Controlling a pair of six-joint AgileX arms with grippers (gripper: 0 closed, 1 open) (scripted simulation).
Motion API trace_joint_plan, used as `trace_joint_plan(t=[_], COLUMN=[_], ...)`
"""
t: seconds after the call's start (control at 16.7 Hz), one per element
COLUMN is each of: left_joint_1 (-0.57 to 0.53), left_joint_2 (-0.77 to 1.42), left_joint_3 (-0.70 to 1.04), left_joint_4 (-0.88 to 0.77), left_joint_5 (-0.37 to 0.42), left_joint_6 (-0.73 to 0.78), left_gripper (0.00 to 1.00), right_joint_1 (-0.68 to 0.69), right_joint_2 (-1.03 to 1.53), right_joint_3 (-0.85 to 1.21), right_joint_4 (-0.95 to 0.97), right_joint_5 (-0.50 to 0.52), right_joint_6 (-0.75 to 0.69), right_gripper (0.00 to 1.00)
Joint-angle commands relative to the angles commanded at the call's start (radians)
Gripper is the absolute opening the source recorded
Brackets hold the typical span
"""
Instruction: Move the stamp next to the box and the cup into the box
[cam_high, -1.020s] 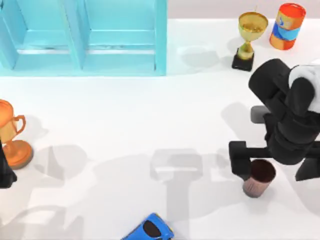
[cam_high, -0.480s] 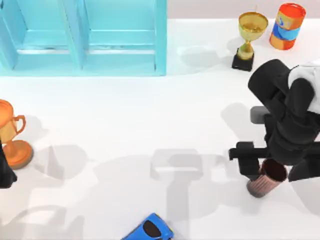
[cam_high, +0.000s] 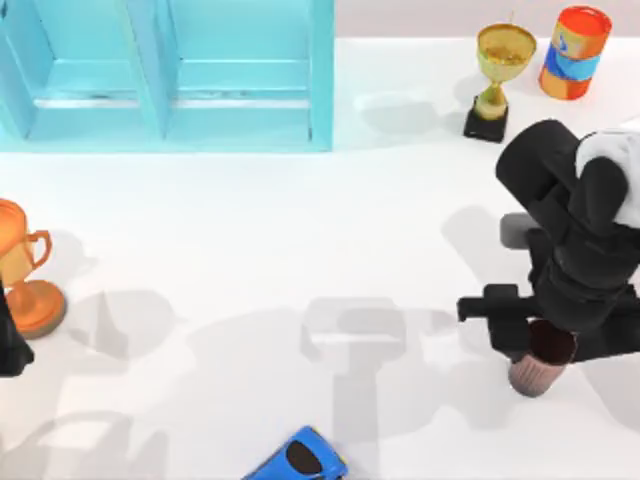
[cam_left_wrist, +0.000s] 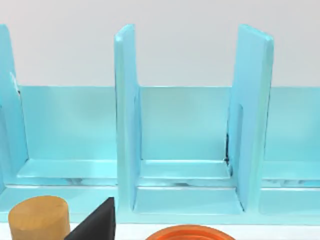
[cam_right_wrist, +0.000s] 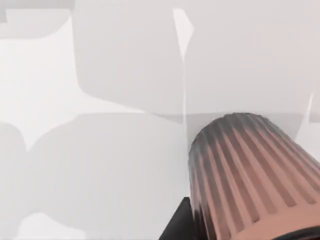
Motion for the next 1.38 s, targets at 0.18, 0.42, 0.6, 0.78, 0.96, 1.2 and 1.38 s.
trace_joint_plan(t=[0.18, 0.42, 0.6, 0.78, 0.96, 1.2, 1.38], left_joint_1=[0.0, 0.0, 0.0, 0.0, 0.0, 0.0, 0.0], left_joint_2=[0.0, 0.0, 0.0, 0.0, 0.0, 0.0, 0.0], left_joint_3=[0.0, 0.0, 0.0, 0.0, 0.0, 0.0, 0.0], left_joint_4=[0.0, 0.0, 0.0, 0.0, 0.0, 0.0, 0.0], left_joint_5=[0.0, 0.0, 0.0, 0.0, 0.0, 0.0, 0.0], left_joint_6=[0.0, 0.0, 0.0, 0.0, 0.0, 0.0, 0.0], left_gripper=[1.0, 1.0, 1.0, 1.0, 1.0, 1.0, 1.0], right_joint_1=[0.0, 0.0, -0.015, -0.102, -0.234, -0.336, -0.337], right_joint_2=[0.0, 0.0, -0.01, -0.063, -0.144, -0.219, -0.221], right_joint_3=[0.0, 0.0, 0.01, 0.059, 0.124, 0.173, 0.173], right_joint_4=[0.0, 0.0, -0.016, -0.119, -0.286, -0.391, -0.393], right_joint_5=[0.0, 0.0, 0.0, 0.0, 0.0, 0.0, 0.0], right_joint_6=[0.0, 0.0, -0.014, -0.107, -0.237, -0.337, -0.338], right_gripper=[0.0, 0.0, 0.0, 0.0, 0.0, 0.0, 0.0])
